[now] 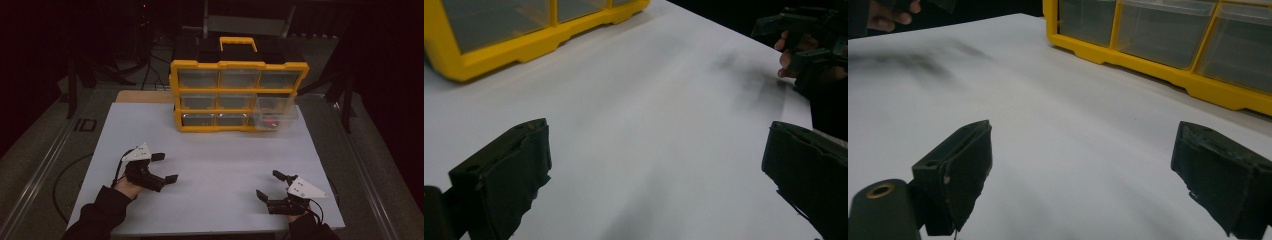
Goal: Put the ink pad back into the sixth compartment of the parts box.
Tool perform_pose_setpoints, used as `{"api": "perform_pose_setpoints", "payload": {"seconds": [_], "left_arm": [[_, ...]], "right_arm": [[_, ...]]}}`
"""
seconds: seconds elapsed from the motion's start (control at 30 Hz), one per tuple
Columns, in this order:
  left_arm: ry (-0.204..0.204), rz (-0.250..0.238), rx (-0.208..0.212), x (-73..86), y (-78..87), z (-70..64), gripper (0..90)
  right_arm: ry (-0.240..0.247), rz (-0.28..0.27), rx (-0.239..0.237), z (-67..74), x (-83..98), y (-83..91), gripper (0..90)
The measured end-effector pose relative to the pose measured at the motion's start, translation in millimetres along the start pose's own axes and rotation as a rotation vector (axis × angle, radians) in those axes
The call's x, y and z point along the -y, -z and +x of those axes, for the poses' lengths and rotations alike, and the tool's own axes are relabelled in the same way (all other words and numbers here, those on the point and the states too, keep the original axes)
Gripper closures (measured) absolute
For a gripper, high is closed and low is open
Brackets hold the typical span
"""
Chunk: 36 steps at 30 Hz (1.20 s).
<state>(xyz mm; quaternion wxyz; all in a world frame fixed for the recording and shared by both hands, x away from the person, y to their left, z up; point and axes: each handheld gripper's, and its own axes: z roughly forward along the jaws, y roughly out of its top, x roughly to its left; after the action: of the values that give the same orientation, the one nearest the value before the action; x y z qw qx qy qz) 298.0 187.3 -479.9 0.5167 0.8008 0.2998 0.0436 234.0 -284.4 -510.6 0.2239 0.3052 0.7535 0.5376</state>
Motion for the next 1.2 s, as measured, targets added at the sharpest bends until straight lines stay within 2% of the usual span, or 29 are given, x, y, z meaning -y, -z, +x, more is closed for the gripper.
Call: {"api": "perform_pose_setpoints", "payload": {"seconds": [0.37,0.5,0.63,0.8,1.0,1.2], "left_arm": [[0.016,-0.018,-0.073,24.3,24.7,-1.6,0.1],[0.028,-0.046,-0.098,31.9,32.4,-3.0,0.2],[0.036,-0.062,-0.140,38.1,39.7,-3.8,0.1],[0.050,-0.072,-0.167,45.8,44.6,-4.8,0.2],[0.023,-0.076,-0.227,56.4,46.2,-12.2,0.1],[0.042,-0.082,-0.227,60.3,44.8,-14.0,0.2]], "right_arm": [[0.000,0.005,0.003,0.2,0.2,-0.2,9.7],[-0.005,0.009,0.004,0.1,0.3,-0.2,9.7],[-0.004,0.009,0.004,0.2,0.3,-0.1,9.7],[-0.002,0.008,0.004,0.4,0.2,0.1,9.7],[-0.005,0.012,0.004,0.0,0.6,-0.2,9.7],[-0.003,0.013,0.003,0.5,0.4,0.1,9.7]]}}
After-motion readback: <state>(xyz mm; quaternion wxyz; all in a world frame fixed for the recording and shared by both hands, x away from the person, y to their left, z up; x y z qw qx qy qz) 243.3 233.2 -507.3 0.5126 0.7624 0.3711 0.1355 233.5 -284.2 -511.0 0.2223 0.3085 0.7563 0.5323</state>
